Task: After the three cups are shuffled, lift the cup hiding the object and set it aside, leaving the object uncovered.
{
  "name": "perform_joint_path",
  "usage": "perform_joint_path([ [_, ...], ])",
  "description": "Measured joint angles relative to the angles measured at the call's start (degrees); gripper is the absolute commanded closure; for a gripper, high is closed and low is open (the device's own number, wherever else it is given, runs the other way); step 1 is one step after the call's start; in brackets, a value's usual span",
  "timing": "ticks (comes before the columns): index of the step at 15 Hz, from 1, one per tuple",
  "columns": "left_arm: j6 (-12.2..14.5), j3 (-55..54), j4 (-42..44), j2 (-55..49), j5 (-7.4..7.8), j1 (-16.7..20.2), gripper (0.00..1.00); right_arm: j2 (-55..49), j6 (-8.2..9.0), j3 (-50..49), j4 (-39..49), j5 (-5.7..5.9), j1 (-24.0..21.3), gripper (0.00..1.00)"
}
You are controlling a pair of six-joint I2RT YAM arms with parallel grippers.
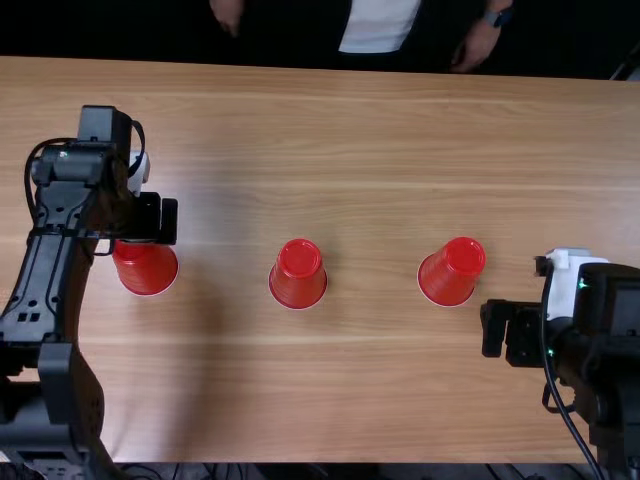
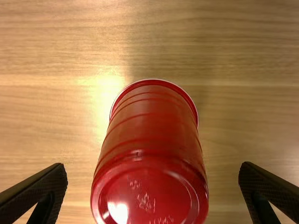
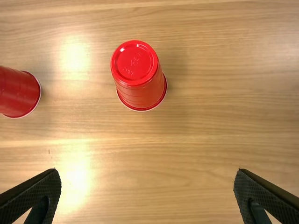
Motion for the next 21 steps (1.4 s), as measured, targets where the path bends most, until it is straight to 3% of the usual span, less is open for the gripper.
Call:
perform_joint_path([
  [4,0.02,0.0,-0.81,2.45,-4.59,0.0,0.0,-0.04,0.02,0.0,0.02,0.02,0.0,0.0],
  [6,0.02,0.0,-0.94,2.54,-5.53,0.0,0.22,-0.04,0.0,0.0,-0.02,0.0,0.0,0.0],
  [14,-0.04,0.0,-5.92,4.85,-4.85,0.0,0.96,-0.04,0.0,0.0,0.02,0.0,0.0,0.0],
  [18,-0.11,0.0,-5.95,4.17,-3.98,0.0,0.98,-0.04,0.0,0.0,0.0,0.0,0.0,0.0],
  [21,-0.15,1.53,-9.68,-3.1,-3.74,0.0,0.97,-0.04,0.0,0.0,0.35,0.0,0.0,0.0],
])
